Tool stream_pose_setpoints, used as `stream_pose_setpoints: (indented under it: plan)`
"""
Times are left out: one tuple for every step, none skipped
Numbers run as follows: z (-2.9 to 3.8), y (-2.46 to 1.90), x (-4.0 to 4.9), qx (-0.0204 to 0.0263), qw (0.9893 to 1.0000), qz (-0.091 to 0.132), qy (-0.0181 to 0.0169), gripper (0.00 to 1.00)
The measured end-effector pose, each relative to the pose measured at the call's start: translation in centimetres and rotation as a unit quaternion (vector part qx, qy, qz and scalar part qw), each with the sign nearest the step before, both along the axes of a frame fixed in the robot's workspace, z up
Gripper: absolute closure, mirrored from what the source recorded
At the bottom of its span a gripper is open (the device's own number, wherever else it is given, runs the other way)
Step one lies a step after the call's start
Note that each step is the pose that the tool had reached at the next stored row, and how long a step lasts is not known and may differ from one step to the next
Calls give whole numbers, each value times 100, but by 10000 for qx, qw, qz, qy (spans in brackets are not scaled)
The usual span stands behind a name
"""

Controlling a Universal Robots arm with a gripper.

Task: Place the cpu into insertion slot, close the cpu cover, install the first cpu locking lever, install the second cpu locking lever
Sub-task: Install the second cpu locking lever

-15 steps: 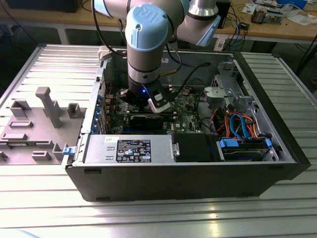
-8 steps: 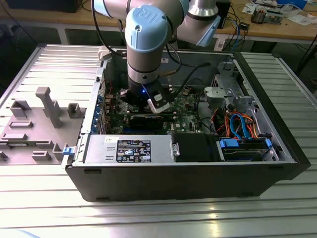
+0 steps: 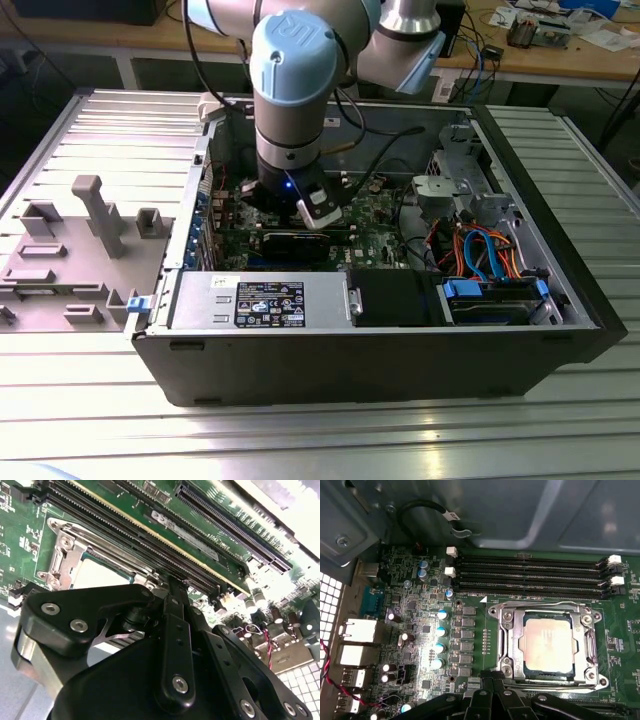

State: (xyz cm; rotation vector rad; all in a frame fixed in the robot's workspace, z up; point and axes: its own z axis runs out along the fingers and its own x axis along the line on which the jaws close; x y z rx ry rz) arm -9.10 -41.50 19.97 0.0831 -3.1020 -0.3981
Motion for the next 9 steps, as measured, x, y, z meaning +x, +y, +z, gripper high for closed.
stream_pose_setpoints:
  plan:
    - [0,0,-6,0,10000,-1,-1,89]
    - [0,-1,-15,7,10000,0,-1,89]
    - [0,0,-22,15,10000,1,-1,89]
    - [0,0,-29,23,10000,1,-1,89]
    - [-1,5,-40,40,10000,1,-1,89]
    - [0,20,-43,44,10000,0,-1,89]
    - [0,36,-43,44,10000,0,-1,89]
    - [0,49,-43,44,10000,0,-1,89]
    - [0,62,-43,44,10000,0,-1,89]
